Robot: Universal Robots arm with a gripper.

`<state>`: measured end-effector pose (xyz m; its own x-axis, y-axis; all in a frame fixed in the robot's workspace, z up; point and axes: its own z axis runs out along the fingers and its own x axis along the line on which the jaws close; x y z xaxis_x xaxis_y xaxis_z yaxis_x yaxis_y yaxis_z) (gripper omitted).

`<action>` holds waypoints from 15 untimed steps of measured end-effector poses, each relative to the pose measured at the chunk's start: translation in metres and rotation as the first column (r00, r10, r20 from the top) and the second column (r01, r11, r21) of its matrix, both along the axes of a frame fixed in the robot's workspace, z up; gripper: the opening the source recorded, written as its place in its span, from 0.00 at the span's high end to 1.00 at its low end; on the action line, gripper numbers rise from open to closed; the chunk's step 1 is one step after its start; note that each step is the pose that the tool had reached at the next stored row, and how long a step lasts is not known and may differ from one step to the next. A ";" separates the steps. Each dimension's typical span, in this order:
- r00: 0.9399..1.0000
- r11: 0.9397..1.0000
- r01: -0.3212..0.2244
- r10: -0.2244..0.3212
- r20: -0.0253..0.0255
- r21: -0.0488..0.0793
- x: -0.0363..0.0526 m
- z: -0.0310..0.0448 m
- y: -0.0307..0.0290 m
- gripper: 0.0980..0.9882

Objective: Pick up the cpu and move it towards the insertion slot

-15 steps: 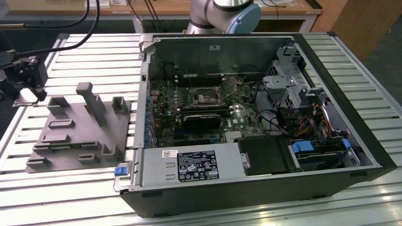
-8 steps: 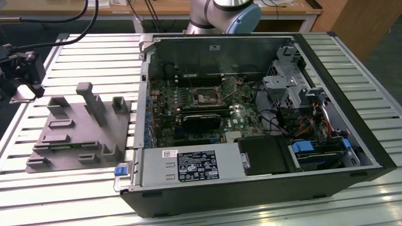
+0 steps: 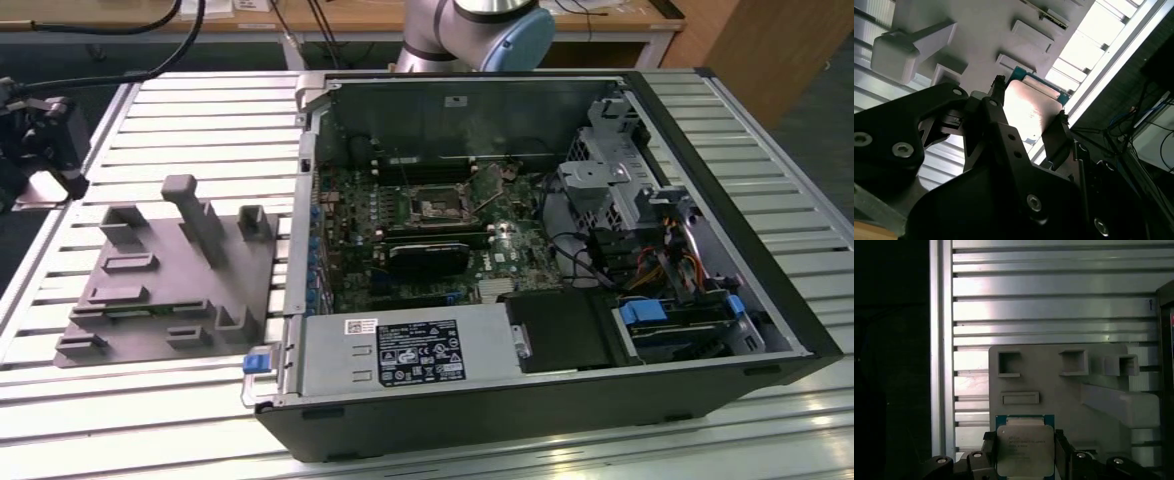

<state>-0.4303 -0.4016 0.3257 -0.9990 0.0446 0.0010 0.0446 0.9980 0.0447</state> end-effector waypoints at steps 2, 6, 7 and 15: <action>1.000 1.000 0.000 0.000 0.000 0.000 0.0000 0.0028 0.0002 0.50; 1.000 1.000 0.000 0.000 0.000 0.000 0.0000 0.0084 0.0007 0.50; 1.000 1.000 0.000 0.000 0.000 0.000 0.0000 0.0100 0.0009 0.50; 1.000 1.000 0.000 0.000 0.000 0.000 0.0000 0.0230 0.0022 0.50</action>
<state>-0.4303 -0.3994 0.3488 -0.9990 0.0446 0.0009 0.0446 0.9980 0.0447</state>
